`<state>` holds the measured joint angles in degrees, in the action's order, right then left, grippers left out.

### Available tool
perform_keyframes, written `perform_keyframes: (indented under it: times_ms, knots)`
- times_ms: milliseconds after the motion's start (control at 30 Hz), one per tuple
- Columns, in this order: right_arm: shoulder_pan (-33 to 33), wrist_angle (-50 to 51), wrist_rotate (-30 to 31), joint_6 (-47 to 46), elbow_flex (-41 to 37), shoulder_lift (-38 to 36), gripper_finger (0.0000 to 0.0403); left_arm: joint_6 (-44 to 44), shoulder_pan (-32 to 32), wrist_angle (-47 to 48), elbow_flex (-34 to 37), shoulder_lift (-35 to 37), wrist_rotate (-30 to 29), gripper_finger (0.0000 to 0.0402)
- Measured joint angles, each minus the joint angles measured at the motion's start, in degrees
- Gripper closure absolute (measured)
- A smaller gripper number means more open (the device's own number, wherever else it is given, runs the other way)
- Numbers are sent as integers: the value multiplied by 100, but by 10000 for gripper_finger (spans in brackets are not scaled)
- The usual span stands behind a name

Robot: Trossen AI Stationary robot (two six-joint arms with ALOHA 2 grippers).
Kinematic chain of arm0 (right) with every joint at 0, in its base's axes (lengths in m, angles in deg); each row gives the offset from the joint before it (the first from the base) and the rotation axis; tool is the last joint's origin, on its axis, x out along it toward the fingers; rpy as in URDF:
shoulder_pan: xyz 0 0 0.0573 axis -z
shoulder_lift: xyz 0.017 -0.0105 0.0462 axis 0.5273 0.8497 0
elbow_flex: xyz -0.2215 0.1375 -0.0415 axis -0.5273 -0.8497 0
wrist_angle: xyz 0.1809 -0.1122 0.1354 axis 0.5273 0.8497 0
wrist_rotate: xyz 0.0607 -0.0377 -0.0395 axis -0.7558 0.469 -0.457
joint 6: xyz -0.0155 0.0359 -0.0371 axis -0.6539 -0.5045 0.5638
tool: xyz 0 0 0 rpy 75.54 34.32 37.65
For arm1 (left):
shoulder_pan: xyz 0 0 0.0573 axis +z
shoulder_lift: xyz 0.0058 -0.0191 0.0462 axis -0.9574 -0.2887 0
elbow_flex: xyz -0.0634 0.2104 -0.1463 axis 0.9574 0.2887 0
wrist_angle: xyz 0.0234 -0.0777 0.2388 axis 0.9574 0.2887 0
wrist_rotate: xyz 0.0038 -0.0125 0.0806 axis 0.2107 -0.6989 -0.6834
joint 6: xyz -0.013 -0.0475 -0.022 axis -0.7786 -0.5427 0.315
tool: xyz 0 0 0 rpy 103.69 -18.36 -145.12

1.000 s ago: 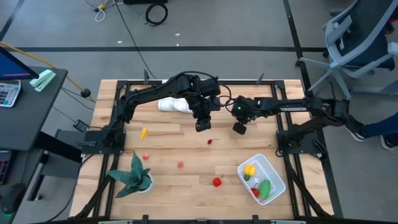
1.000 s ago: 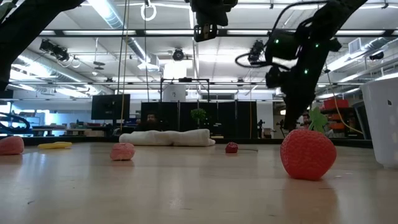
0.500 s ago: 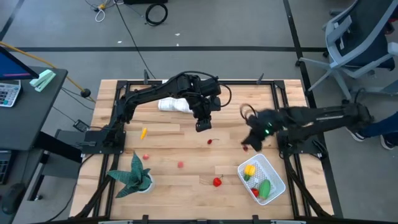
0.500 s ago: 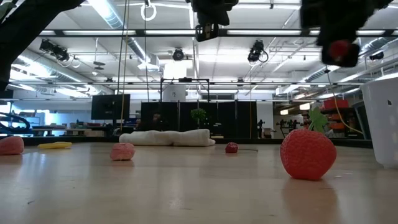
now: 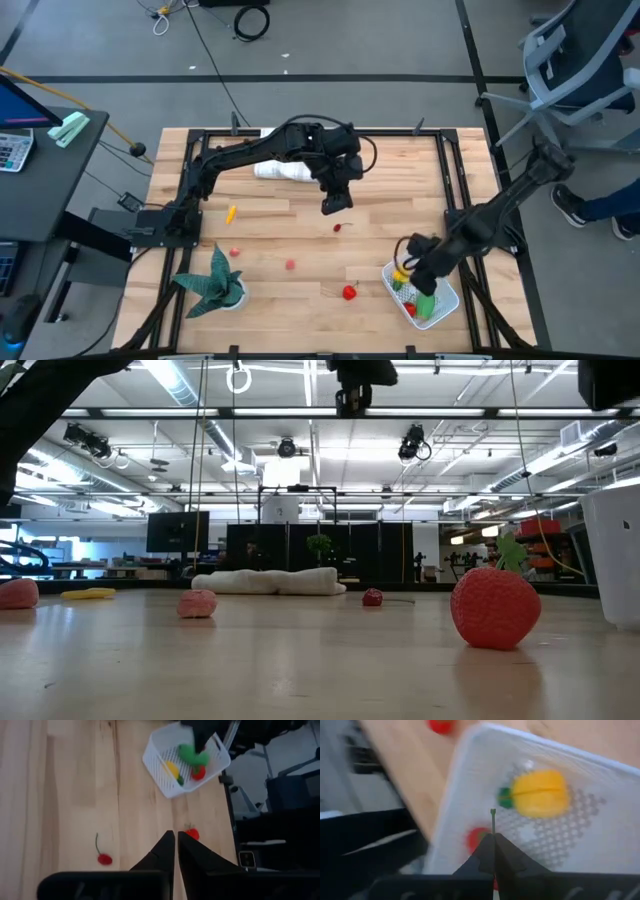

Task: Pick and placing Produce into tupperware
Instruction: Put the top red cherry into the white bin, then put the red cherry into the white bin

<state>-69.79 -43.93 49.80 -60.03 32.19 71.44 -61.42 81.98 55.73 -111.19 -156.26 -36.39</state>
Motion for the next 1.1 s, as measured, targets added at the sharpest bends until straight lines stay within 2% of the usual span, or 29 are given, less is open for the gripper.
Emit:
perform_keyframes:
  times_ms: [167, 300, 400, 600, 800, 900, 1033, 1100]
  knots:
    - [-77, 573, 44, -26, 286, 702, 403, 0, 7, -352, 0, 0, 1, 391]
    - [-75, 520, -161, 320, 463, 1074, 392, -2, 7, -561, 0, 0, 1, 394]
    - [-75, 526, -355, 461, 500, 1291, 369, -8, 7, -592, 0, 0, 1, 387]
    - [-65, 578, -361, 374, 468, 1550, 310, -19, 7, -590, 0, 0, 1, 379]
    - [104, 577, -373, -250, 610, 1369, 272, 92, 7, -265, 0, 0, -1, 391]
    - [230, 574, -371, -638, 837, 1145, 267, 218, -15, 9, 91, 3, -319, 388]
    - [353, 565, -137, -432, 1277, 835, 269, 217, -130, -97, 567, -17, -924, 360]
    - [415, 569, 191, -91, 1492, 701, 270, 237, -199, -536, 1004, 3, -1135, 335]
